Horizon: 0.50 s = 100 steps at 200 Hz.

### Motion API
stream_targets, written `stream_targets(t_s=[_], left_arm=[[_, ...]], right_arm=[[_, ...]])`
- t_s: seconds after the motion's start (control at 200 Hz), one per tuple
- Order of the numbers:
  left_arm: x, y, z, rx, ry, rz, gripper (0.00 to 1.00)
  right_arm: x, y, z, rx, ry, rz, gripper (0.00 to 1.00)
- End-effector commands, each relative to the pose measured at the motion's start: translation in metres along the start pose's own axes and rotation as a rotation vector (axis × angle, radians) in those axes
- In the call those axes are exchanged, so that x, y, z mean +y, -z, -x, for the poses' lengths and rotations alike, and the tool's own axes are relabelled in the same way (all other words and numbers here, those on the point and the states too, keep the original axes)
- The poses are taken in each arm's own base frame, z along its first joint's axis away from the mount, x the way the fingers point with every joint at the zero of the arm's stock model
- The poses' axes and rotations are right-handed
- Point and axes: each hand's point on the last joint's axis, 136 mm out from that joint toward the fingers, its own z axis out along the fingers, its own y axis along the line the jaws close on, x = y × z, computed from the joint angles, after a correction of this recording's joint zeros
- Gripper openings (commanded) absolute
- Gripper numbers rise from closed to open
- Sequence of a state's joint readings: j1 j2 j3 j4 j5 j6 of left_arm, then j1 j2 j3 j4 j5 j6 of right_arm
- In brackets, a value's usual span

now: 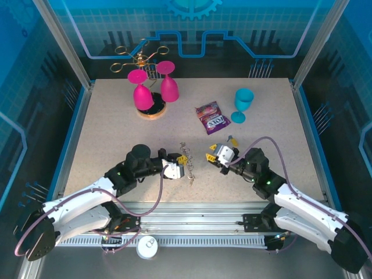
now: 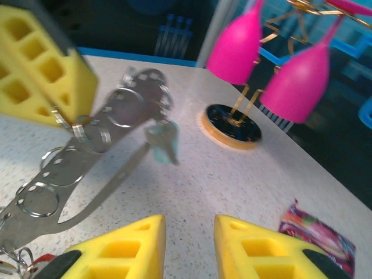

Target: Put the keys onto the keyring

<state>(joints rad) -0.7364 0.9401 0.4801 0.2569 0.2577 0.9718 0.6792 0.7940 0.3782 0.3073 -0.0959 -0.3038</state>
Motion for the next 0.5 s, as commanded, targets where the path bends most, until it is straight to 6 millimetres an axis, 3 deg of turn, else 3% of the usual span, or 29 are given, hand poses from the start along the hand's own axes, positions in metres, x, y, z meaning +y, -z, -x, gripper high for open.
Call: stream_targets(t_s=[0.0,0.24,0.495], left_arm=[[0.013,0.003,0.015,-0.057,-0.095,0.073,0.00],[0.007,0.000,0.010,-0.038,-0.110,0.045,0.00],[0.008,-0.003,0.007,-0.019,-0.162,0.058,0.00]], right_arm=[[-0.030,0.008,-0.013,0.055,-0.197,-0.178,0.27],[-0.050,0.019,-0.061,0.295,-0.519,-0.369,0.20],[-0.058,0.019,-0.090,0.479,-0.629,-0.448,0.23]])
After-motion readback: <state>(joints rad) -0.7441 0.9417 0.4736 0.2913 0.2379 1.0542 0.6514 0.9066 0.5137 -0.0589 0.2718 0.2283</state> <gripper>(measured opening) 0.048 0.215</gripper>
